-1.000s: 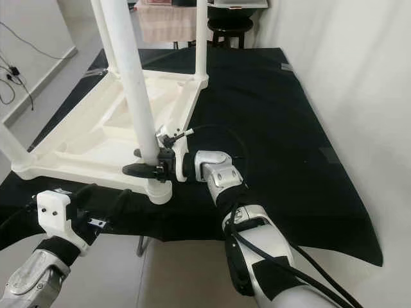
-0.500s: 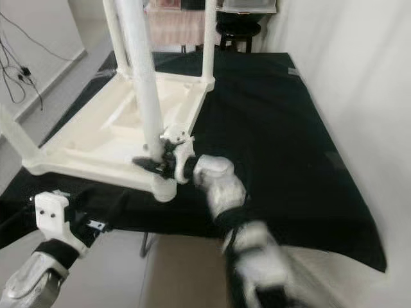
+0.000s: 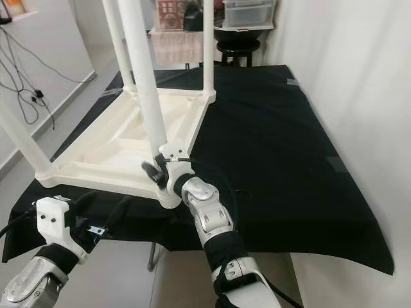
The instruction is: Building children table
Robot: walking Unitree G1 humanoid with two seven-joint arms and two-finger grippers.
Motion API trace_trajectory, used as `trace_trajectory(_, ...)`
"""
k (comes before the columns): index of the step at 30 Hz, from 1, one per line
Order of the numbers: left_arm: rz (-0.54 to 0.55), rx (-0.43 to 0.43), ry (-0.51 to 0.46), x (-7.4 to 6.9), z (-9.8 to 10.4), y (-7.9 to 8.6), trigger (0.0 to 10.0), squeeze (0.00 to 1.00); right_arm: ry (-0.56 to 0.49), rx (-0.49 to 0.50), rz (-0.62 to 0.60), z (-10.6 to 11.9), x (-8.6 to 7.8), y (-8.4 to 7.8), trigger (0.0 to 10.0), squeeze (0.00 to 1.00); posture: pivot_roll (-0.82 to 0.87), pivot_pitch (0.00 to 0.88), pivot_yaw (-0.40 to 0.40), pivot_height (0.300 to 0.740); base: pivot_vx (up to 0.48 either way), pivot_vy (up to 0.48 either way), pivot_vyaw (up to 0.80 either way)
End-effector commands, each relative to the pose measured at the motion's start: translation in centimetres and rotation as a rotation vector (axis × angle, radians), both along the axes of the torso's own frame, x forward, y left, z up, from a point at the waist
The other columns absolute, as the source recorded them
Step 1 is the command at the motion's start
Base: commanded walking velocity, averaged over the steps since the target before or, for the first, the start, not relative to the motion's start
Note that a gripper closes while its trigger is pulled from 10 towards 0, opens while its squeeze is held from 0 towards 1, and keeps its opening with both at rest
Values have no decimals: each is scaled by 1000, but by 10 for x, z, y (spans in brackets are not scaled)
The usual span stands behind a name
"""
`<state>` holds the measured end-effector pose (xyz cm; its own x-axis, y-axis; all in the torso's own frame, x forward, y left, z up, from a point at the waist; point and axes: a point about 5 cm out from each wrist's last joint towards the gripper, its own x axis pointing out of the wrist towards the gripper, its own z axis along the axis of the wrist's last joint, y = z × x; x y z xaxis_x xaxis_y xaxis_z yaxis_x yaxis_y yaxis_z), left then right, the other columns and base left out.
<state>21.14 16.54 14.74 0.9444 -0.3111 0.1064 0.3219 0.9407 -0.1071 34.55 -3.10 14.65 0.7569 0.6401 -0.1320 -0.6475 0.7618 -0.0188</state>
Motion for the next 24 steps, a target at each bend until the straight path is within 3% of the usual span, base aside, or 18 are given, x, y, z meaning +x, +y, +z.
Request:
trace_trajectory(1, 11, 10, 18, 0, -4, 2, 10000, 0, -2, 58, 123, 11, -8, 19, 10000, 1000, 55, 46, 33, 740, 0, 0, 0)
trace_trajectory(2, 11, 10, 18, 0, -4, 2, 10000, 0, -2, 58, 123, 11, -8, 19, 10000, 1000, 55, 46, 33, 740, 0, 0, 0)
trace_trajectory(3, 7, 8, 19, 1, -4, 2, 10000, 0, -19, 73, 199, 18, -8, 19, 10000, 1000, 56, 42, 33, 740, 0, 0, 0)
trace_trajectory(4, 3, 7, 20, 1, -5, 1, 10000, 0, -43, 74, 316, 23, -6, 17, 10000, 0, 53, 38, 33, 740, 0, 0, 0)
trace_trajectory(6, 3, 7, 20, 1, -5, 1, 10000, 0, -43, 74, 316, 23, -6, 17, 10000, 0, 53, 38, 33, 740, 0, 0, 0)
trace_trajectory(9, -2, 5, 21, 1, -5, 0, 10000, 0, -60, 43, 486, 26, -1, 10, 10000, 0, 58, 37, 27, 740, 0, 0, 0)
trace_trajectory(11, -2, 5, 21, 1, -5, 0, 10000, 0, -60, 43, 486, 26, -1, 10, 10000, 0, 58, 37, 27, 740, 0, 0, 0)
trace_trajectory(12, -3, 3, 19, 1, -5, -1, 10000, 0, -37, 14, 548, 24, 5, 3, 10000, 0, 64, 36, 16, 740, 0, 0, 0)
trace_trajectory(17, 1, 1, 16, 0, -5, -2, 10000, 0, -3, -20, 517, 24, 19, -6, 9686, 0, 75, 38, 6, 740, 0, 0, 0)
trace_trajectory(18, 3, 1, 15, 0, -5, -3, 10000, 0, 10, 5, 527, 25, 20, -6, 745, 0, 80, 39, 6, 740, 0, 0, 0)
trace_trajectory(19, 3, 1, 15, 0, -5, -3, 10000, 0, 10, 5, 527, 25, 20, -6, 745, 0, 80, 39, 6, 740, 0, 0, 0)
trace_trajectory(20, 4, 1, 15, 0, -5, -3, 10000, 0, 21, 19, 560, 26, 19, -6, 0, 0, 81, 39, 5, 740, 0, 0, 0)
trace_trajectory(24, 4, -1, 15, -1, -5, -3, 10000, 0, 39, 29, 595, 26, 18, -9, 0, 0, 78, 45, 6, 740, 0, 0, 0)
